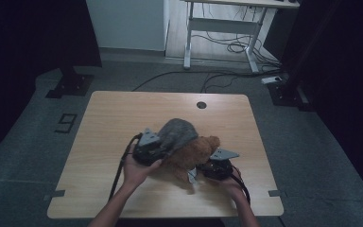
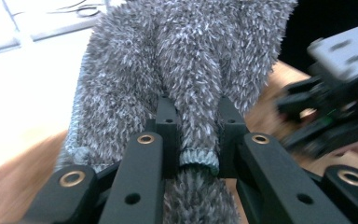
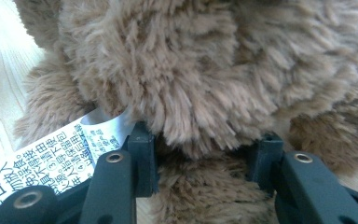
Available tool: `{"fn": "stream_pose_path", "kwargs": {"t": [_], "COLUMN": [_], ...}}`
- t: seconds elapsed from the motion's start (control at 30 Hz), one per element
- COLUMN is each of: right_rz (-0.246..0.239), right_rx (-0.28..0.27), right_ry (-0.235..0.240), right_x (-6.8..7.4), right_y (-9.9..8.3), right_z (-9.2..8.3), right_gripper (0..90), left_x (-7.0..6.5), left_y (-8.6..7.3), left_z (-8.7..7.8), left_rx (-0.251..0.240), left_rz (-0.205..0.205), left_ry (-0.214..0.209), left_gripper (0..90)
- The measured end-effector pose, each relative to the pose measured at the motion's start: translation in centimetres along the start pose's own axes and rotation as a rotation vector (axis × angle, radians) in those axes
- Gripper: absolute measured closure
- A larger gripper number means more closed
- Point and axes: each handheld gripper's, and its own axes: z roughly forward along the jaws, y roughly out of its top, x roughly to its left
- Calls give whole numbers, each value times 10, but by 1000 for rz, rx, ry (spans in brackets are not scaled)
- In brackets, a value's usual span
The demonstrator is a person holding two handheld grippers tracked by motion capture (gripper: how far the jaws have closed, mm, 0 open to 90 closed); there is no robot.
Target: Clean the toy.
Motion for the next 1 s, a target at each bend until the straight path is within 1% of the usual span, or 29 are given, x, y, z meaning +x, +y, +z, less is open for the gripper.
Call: {"fn": "stream_pose_path", "kwargs": {"t": [0.03, 0.07, 0.1, 0.13, 0.17, 0.2, 0.23, 0.27, 0.3, 0.33, 0.37, 0.4, 0.47, 0.5, 0.53, 0.57, 0.67, 0.7, 0.73, 0.77, 0.83, 0.9, 1.0], "right_rz": [-1, -1, 2, 2, 3, 3, 3, 7, 4, 3, 1, -2, 2, 3, 7, 7, 12, 11, 15, 16, 17, 17, 15], "right_rx": [-1, -1, -2, -2, -3, -3, -1, 4, 15, 17, 9, 5, 3, 2, 2, 2, -5, -4, -6, -8, -12, -12, -19], "right_ry": [-2, -2, -2, -2, -2, -2, -4, -7, -16, -14, -10, -5, -2, -3, -1, -1, 0, 1, 2, 4, 10, 8, 8], "right_x": [0, 0, 0, 0, 0, 0, 0, -1, -2, -3, -3, -4, -5, -5, -5, -5, -6, -6, -6, -6, -6, -6, -6], "right_y": [0, 0, -1, -1, -1, -1, -1, -2, -2, -4, -5, -5, -5, -5, -5, -5, -6, -6, -6, -6, -6, -6, -7], "right_z": [0, 0, -1, -1, -1, -1, -2, -2, -1, -1, -1, -1, -1, -1, -1, -1, -1, -2, -2, -2, -2, -2, -2], "right_gripper": [555, 555, 560, 561, 563, 563, 567, 583, 586, 586, 587, 588, 590, 590, 590, 589, 589, 589, 588, 589, 589, 589, 589], "left_x": [-7, -7, -20, -26, -33, -33, -37, -39, -34, -32, -29, -28, -26, -25, -23, -17, 1, 8, 14, 20, 28, 37, 52], "left_y": [5, 5, 12, 13, 12, 12, 9, 5, -1, -3, -3, -3, -3, -4, -5, -7, -17, -20, -24, -27, -32, -36, -46], "left_z": [9, 9, 28, 35, 47, 47, 57, 65, 71, 70, 68, 66, 60, 55, 51, 45, 28, 21, 14, 7, -8, -20, -28], "left_rx": [8, 8, 36, 50, 81, 81, 115, 130, 124, 118, 112, 113, 112, 111, 113, 115, 123, 121, 109, 104, 87, 74, 88], "left_rz": [11, 11, 28, 38, 57, 57, 84, 89, 56, 43, 29, 31, 53, 68, 80, 79, 57, 44, 21, 10, 0, -12, -45], "left_ry": [-10, -10, -31, -36, -33, -33, -17, -6, -24, -28, -30, -25, 9, 33, 55, 72, 110, 115, 111, 111, 131, 161, 176], "left_gripper": [757, 757, 756, 756, 755, 754, 754, 754, 755, 756, 757, 758, 759, 761, 762, 762, 762, 763, 763, 763, 763, 763, 762]}}
